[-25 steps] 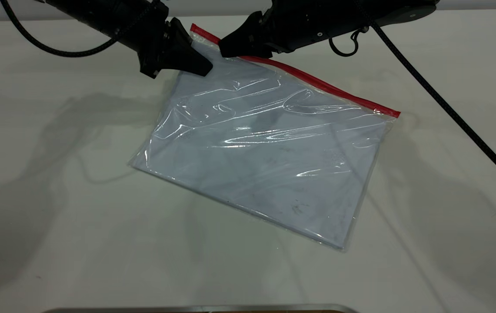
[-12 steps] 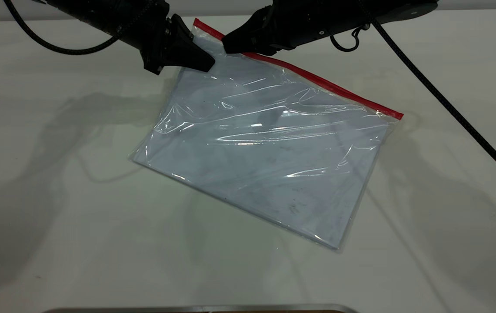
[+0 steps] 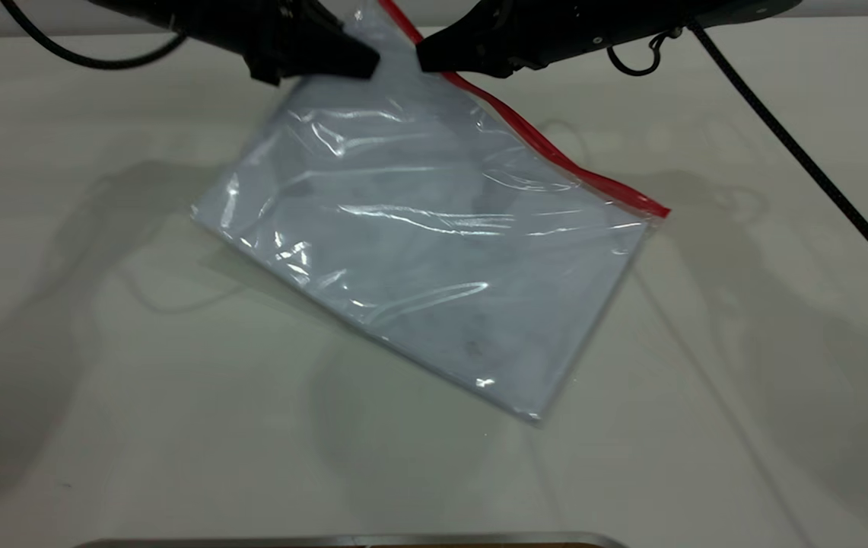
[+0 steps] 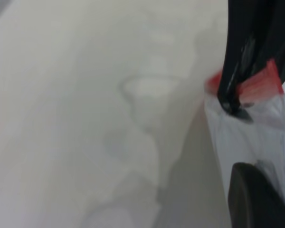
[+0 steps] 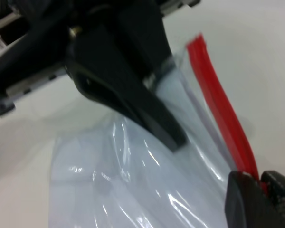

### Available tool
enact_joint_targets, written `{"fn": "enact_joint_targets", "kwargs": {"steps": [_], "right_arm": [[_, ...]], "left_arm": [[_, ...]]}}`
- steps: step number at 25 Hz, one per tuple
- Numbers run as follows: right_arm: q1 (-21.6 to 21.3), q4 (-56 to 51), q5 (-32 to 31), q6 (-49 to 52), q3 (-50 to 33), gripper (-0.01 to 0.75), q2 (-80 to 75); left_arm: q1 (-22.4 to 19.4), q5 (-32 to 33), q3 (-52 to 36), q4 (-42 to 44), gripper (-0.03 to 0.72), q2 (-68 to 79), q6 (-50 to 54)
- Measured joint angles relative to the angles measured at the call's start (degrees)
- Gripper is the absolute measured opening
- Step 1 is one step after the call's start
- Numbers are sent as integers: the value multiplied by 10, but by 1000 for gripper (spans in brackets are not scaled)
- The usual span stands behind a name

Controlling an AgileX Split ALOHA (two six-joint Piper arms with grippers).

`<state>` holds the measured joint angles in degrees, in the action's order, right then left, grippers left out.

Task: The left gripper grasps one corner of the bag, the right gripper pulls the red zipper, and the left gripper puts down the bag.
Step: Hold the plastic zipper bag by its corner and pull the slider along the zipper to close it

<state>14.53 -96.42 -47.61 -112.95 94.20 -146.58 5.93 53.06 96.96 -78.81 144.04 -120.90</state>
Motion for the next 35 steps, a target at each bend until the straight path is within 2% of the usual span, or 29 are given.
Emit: {"fn": "enact_joint_targets", "kwargs": {"steps": [4,11,16,26,35], "right_arm": [[-8,1,4,-2,2,35,-7],[-28,12,31,0,2,35,-37],[-54,82,35,38,2,35,-47],[-107,246,19,171,2,36,-52],[-117,283,20,189,2,41,-53]], "left_arm": [[-20,33,0,-24,52,-4,0],[-45,46,0,-50,52,-11,-3],[-60,51,-1,-74,52,-14,-3],[-60,53,-1,-83,52,-14,-3],[-62,53,-1,-88,52,-15,-3]]}}
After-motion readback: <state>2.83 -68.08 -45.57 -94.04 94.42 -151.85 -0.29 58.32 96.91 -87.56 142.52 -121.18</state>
